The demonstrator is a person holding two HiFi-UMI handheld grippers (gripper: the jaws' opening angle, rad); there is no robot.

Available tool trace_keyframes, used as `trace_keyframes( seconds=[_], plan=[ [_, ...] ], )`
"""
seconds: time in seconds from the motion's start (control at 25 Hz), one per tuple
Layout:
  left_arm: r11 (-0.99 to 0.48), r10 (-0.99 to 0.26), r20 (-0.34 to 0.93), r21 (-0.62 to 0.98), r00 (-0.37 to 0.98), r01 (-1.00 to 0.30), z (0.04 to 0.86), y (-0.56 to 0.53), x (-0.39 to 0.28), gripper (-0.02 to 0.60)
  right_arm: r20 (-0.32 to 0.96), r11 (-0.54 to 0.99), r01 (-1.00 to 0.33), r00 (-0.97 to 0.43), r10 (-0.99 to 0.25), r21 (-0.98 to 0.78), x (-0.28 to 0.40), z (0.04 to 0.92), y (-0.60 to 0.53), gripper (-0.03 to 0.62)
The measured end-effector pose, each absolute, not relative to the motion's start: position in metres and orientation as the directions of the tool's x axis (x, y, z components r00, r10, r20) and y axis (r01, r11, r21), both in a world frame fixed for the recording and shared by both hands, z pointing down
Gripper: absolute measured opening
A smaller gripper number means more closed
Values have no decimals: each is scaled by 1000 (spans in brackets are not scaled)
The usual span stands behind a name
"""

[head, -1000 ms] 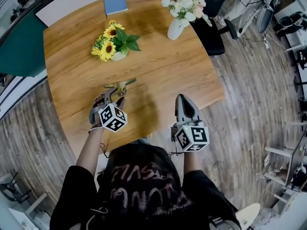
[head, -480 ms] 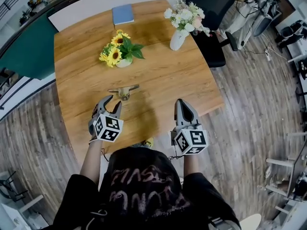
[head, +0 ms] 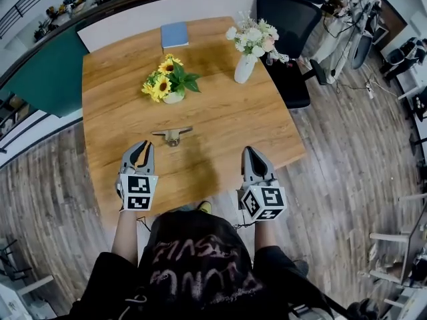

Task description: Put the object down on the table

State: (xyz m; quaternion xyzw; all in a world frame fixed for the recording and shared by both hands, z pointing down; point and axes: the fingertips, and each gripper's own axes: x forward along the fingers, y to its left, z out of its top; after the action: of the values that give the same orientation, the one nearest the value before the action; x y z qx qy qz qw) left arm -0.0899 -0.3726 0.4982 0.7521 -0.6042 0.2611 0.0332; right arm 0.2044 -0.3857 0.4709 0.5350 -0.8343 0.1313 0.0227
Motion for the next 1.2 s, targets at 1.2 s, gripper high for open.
trace_keyframes(
  seconds=[1.2],
  plan=[
    [-65,-985,167,-165,37,-984,419,-321,-146,14,132,446,-880,-467,-874,-164,191,456,-383,3]
  ],
)
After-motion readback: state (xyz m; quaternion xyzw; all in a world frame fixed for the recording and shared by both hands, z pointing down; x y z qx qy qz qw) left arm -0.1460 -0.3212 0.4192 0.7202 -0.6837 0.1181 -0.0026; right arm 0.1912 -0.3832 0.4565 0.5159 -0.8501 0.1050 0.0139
